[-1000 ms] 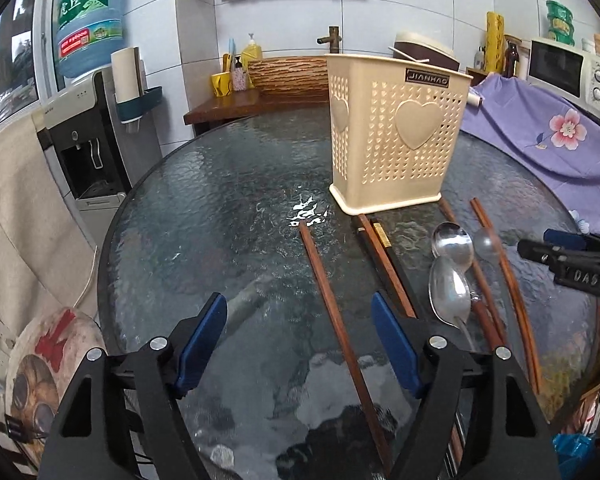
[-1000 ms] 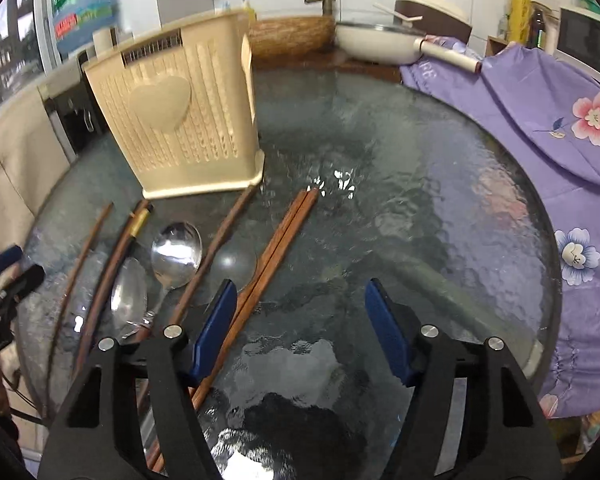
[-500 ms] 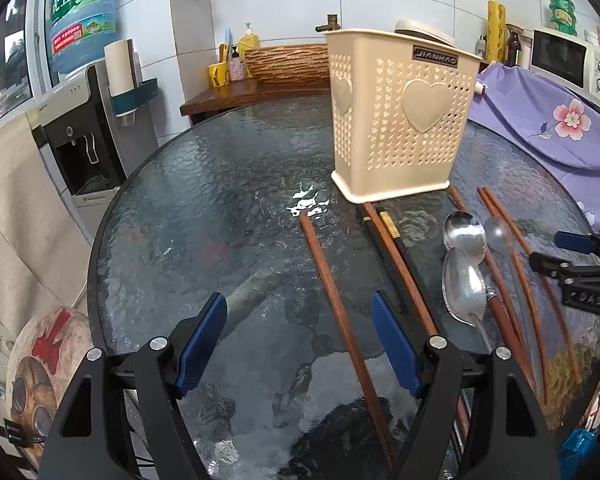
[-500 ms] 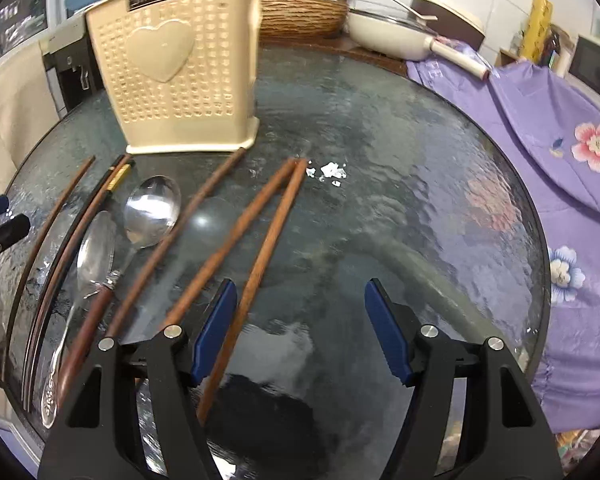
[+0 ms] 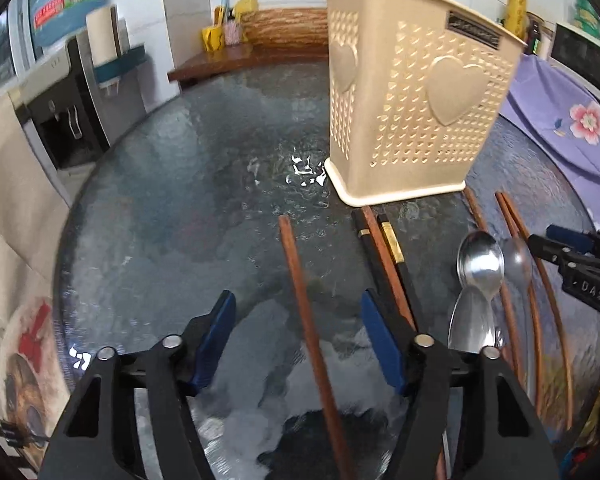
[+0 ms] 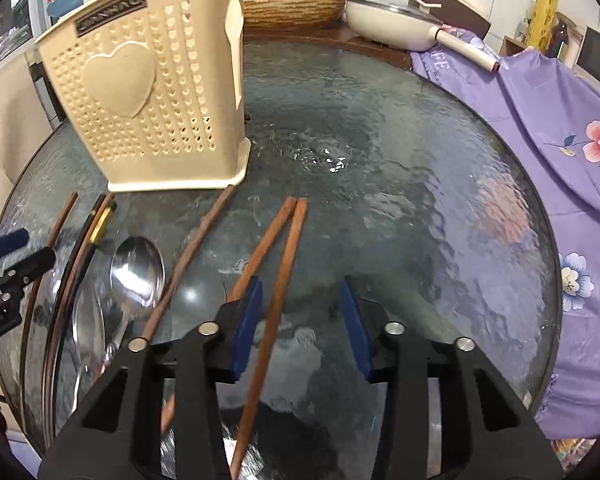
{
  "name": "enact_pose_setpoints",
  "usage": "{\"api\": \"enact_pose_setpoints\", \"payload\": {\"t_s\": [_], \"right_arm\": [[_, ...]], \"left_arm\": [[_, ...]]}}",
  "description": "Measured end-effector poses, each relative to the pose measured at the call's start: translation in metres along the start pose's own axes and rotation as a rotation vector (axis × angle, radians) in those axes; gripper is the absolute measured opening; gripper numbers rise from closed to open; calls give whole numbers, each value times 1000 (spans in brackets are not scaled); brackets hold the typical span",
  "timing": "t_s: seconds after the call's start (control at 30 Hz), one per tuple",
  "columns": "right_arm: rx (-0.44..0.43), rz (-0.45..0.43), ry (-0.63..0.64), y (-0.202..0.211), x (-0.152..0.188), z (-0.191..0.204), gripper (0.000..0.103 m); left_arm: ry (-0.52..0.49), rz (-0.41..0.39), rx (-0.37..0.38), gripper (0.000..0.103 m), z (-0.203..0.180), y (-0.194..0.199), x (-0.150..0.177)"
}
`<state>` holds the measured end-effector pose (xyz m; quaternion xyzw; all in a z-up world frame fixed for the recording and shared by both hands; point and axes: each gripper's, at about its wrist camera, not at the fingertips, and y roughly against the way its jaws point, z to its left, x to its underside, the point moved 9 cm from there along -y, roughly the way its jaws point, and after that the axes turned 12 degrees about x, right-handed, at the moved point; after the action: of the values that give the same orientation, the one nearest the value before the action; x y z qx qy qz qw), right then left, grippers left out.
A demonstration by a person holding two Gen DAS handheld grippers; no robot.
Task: Organize utensils
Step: 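Lower left tool onto a brown chopstick and close while right grasps another brown chopstick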
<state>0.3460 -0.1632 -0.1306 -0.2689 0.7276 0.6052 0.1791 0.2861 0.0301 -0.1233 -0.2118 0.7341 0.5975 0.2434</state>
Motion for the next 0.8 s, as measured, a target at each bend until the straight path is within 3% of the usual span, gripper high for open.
{"api": "enact_pose_setpoints", "payload": {"t_s": [0.13,0.43,0.7,0.8], "right_arm": [[-15,37,-15,-10,-9,4,32],[-29,49,-2,-20,-23,8,27],[-30,25,2,-18,-18,14,20],[-29,23,25,-15,-14,22,10]], "left_arm": [[38,29,-1,48,6,-10,-6],[43,78,-41,47,11,-23,-22],[50,69,-47,46,11,-22,-24],[44,70,-44,35,6,-20,-23]]}}
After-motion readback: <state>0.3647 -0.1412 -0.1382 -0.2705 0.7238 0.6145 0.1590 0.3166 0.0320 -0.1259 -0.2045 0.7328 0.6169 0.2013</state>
